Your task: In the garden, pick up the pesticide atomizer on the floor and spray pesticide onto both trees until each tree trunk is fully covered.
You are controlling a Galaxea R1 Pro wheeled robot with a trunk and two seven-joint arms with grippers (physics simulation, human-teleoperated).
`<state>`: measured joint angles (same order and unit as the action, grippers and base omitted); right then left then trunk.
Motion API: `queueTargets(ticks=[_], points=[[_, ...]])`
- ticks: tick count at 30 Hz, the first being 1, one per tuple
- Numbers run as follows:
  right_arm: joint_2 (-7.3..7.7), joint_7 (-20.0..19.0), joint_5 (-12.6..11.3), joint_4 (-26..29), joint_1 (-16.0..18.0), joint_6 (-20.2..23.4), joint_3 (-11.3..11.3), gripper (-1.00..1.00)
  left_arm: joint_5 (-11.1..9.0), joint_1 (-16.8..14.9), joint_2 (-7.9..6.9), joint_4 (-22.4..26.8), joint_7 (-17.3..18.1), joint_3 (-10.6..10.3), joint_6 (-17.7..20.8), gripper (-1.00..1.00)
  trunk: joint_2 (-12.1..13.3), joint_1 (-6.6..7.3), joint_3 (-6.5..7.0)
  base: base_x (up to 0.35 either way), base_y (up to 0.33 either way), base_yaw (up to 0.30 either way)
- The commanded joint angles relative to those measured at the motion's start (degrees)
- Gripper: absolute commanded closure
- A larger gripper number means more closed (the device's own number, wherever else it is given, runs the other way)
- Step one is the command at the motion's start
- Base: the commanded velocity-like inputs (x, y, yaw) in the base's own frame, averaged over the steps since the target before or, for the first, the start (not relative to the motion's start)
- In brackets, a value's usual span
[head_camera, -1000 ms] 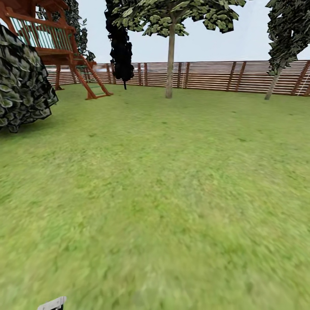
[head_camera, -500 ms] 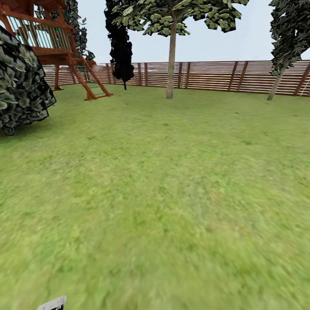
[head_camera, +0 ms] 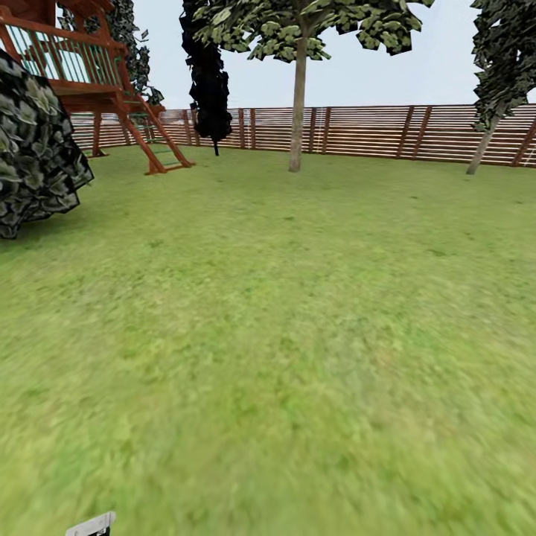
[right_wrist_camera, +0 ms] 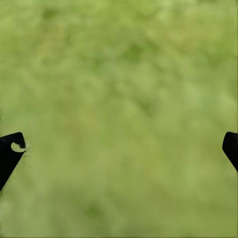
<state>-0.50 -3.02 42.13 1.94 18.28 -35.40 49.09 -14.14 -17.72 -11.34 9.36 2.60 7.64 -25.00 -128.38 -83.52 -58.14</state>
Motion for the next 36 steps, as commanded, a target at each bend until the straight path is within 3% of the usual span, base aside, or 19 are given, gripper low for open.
queueTargets(ticks=[1, 36], points=[[-0.02, -0.3, 0.2, 0.1, 0.0, -0.1, 0.5, -1.0, -0.3, 0.0, 0.01, 0.0, 0.3, 0.2, -0.1, 1.0, 0.0, -0.03, -0.05, 0.335, 0.08, 0.0], [-0.02, -0.3, 0.2, 0.1, 0.0, -0.1, 0.5, -1.0, -0.3, 0.0, -0.08, 0.0, 0.3, 0.2, -0.1, 1.0, 0.0, -0.03, -0.05, 0.335, 0.08, 0.0]])
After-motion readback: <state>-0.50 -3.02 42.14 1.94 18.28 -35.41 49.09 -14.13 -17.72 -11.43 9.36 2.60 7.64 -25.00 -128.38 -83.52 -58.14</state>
